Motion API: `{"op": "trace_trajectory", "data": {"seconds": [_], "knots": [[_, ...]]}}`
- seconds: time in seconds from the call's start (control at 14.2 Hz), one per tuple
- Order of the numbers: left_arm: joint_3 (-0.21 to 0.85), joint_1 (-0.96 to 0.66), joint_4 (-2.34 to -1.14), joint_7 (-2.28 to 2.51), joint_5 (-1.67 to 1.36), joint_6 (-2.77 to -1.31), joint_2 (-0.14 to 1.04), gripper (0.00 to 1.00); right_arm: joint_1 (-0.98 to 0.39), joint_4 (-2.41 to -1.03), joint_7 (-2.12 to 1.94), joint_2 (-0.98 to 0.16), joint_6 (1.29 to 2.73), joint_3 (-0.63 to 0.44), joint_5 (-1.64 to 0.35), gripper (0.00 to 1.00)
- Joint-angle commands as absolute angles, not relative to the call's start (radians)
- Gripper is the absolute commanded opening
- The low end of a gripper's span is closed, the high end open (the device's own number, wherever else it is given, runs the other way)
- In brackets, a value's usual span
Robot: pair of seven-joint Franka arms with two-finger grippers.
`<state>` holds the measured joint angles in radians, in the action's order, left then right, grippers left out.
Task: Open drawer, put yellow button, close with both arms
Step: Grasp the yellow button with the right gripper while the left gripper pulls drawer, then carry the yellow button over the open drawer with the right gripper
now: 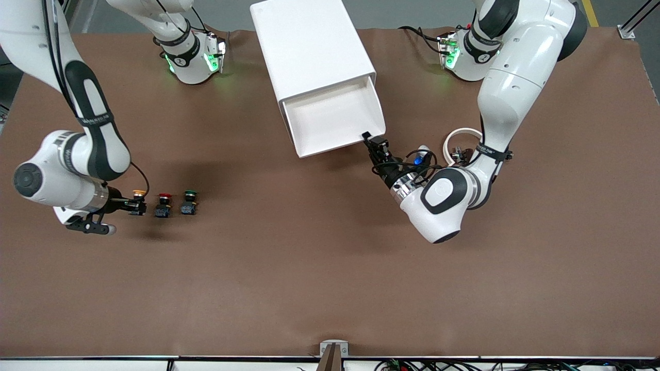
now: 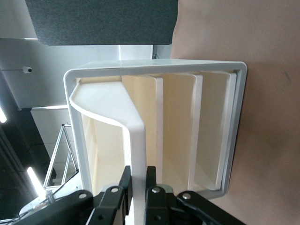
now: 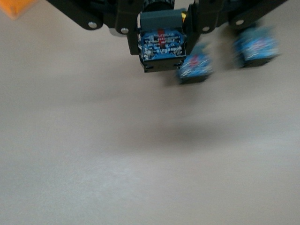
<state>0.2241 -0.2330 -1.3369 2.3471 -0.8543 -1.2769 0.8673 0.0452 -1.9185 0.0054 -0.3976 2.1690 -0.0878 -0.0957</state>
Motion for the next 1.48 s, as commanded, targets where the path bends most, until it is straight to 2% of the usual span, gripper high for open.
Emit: {"op": "trace_trajectory", "data": {"seconds": [0.0,0.14,0.28,0.56,0.7,0.84,1.41], "knots": [[0.201,-0.239,-1.309,2.335,-0.856,-1.327,0.856,0.14,-0.041,-1.843,0.203,-0.284,1.961,-0.089,-0.107,0.00],[0.201,-0.232,-1.293,2.335,-0.856,-1.327,0.856,0.14,-0.110,-1.796,0.384,-0.236,1.832,-0.087,-0.120,0.00],[0.198,-0.227,-1.281,2.335,-0.856,-1.327,0.857,0.15,-0.187,-1.796,0.532,-0.183,1.772,-0.089,-0.194,0.00],[0.193,-0.227,-1.281,2.333,-0.856,-1.327,0.857,0.20,-0.389,-1.780,0.880,-0.144,1.772,-0.087,-0.230,0.00],[0.193,-0.227,-1.282,2.333,-0.856,-1.327,0.857,0.42,-0.496,-1.729,1.045,-0.152,1.784,-0.087,-0.242,0.00],[0.193,-0.227,-1.284,2.333,-0.856,-1.328,0.857,1.00,-0.578,-1.692,1.133,-0.156,1.801,-0.089,-0.244,0.00],[0.192,-0.227,-1.284,2.310,-0.861,-1.345,0.857,1.00,-0.843,-1.651,1.494,-0.227,1.979,-0.092,-0.224,0.00]]}}
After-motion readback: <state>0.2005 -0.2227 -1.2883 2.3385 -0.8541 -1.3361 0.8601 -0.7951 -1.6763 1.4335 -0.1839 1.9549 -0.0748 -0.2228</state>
